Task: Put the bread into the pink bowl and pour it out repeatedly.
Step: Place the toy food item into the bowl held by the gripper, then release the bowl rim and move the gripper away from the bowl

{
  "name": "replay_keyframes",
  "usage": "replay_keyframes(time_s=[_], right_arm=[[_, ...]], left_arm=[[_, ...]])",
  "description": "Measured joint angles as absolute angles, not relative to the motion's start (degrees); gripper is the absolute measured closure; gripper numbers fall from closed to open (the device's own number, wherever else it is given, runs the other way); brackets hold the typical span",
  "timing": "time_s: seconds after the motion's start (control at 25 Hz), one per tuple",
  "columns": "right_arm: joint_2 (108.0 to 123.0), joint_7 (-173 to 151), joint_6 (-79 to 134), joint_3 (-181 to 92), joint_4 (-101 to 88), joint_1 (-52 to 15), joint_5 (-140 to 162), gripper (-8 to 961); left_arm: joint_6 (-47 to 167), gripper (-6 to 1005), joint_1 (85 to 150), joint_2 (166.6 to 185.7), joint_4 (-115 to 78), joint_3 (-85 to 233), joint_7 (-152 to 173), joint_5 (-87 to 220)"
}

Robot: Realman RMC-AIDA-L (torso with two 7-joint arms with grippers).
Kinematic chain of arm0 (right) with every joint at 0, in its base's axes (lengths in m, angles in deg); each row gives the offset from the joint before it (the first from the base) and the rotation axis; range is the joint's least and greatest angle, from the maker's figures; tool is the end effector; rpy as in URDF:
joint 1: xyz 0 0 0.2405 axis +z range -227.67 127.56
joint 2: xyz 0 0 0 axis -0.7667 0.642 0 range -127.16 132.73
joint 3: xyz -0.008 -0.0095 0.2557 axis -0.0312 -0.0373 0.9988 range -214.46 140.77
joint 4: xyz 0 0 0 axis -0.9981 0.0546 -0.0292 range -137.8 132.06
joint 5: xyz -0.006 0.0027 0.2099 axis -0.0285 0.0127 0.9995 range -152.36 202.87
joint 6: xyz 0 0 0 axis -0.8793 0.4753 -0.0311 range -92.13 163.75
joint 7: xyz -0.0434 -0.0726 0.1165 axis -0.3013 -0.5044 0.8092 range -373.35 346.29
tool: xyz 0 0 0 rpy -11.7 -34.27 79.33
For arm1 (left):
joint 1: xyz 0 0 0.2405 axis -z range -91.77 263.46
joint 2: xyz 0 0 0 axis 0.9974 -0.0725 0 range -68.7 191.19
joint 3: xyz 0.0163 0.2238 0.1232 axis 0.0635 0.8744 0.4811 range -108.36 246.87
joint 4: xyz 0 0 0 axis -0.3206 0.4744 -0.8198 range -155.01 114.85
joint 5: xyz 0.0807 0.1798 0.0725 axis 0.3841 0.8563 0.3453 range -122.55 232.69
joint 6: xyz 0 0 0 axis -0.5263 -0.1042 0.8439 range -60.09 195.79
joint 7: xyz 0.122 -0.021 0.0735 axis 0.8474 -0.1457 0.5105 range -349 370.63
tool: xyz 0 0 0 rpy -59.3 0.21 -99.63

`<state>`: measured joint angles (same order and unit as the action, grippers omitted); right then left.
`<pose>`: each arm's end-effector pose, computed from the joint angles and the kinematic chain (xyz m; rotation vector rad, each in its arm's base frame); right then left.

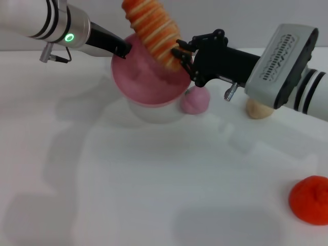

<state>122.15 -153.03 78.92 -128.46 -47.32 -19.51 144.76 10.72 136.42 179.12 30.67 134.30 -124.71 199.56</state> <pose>0.1678 0.3926 -0.0596 -2.3680 -0.1815 0.5263 -0.1545 0.4642 0.0036 -2.3886 -0.7536 0.0406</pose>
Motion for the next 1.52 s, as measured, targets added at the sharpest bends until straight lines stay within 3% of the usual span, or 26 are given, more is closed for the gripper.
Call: replay_keyframes(time_s=[0.52,0.64,0.8,1.24,1.52], right_arm=[[121.91,-151.51,73.09,-135.38,-47.45,-18.07,144.85,828],[121.88,-151.47,72.65,-135.65,-47.47,-18.00,144.85,609],[121.85,-148.95,72.49,-137.02,-50.09,-18.94,144.47,414],[121.98,-152.60,71.99,-139.16,-63.91,-25.87,146.54,413],[122.15,-163.60,75.64,-135.41,-61.64,-29.62,170.71,414]], left_arm=[[10.70,956,136.62,179.09,30.53,134.54,-124.72,199.56],[10.69,956,136.51,179.07,30.47,134.55,-124.72,199.56],[10.77,956,136.47,178.95,29.82,134.25,-124.72,199.86],[10.81,956,136.44,178.48,27.91,133.40,-124.72,200.20],[10.30,956,136.06,178.52,27.90,133.32,-124.72,200.20]])
